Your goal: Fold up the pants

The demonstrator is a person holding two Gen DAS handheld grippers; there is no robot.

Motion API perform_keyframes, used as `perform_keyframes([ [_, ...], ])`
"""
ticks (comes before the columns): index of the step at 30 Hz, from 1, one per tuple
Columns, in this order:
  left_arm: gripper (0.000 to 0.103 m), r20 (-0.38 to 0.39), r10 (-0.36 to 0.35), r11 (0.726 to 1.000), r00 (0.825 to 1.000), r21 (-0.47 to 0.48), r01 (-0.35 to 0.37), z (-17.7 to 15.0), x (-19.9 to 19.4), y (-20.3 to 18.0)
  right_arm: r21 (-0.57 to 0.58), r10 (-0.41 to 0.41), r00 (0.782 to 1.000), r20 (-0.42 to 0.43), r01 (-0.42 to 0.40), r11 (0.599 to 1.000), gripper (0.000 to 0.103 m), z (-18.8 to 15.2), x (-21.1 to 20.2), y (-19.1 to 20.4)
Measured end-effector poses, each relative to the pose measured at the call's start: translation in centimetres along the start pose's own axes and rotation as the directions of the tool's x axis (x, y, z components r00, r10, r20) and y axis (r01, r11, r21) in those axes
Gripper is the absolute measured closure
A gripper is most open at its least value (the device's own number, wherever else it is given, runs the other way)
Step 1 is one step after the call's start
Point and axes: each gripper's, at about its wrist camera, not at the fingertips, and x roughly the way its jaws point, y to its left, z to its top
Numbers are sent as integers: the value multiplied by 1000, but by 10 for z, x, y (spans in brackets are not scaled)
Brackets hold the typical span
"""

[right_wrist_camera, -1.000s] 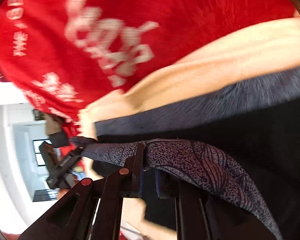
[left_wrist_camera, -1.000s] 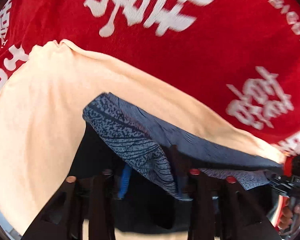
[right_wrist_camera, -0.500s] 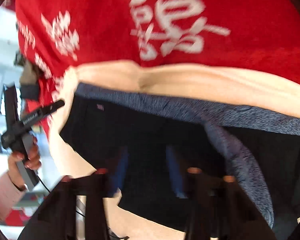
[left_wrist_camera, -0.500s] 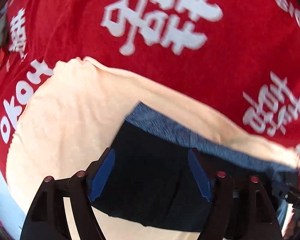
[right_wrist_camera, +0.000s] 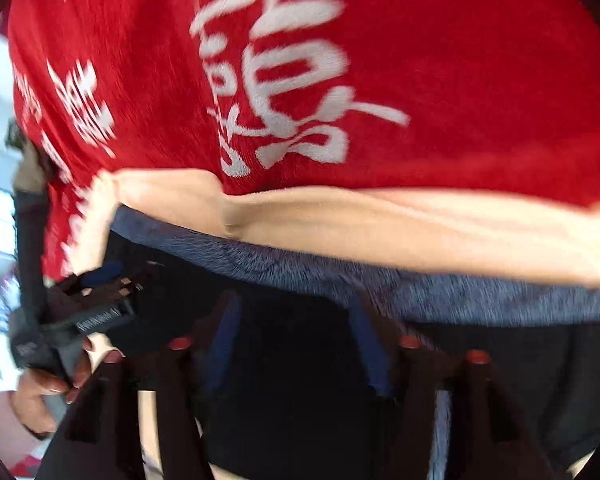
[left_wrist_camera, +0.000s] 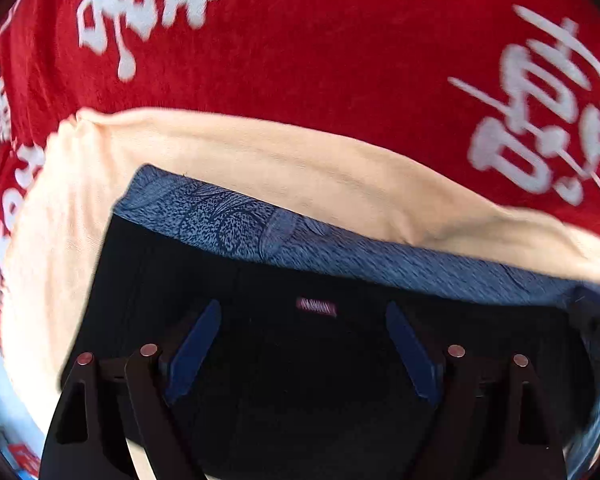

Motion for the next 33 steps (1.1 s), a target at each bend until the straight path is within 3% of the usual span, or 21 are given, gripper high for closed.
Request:
perform_keyframes([
  [4, 17, -29, 57, 993, 998, 103, -53, -13, -22, -19, 36, 21, 999, -38, -20, 999, 36, -24, -17, -13],
  [13, 17, -72, 4, 969, 997, 247, 14, -55, -50, -80, 207, 9, 999, -35, -2, 978, 36, -106, -52, -40],
  [25, 17, -121, -87, 895, 989, 427, 131, -114, -72, -131, 468, -74, 996, 43, 45, 883, 36, -235, -93, -62],
  [33, 17, -182, -171, 837, 968, 492, 241, -162, -97, -180, 615, -164, 985, 53, 97, 783, 36, -320, -120, -81],
])
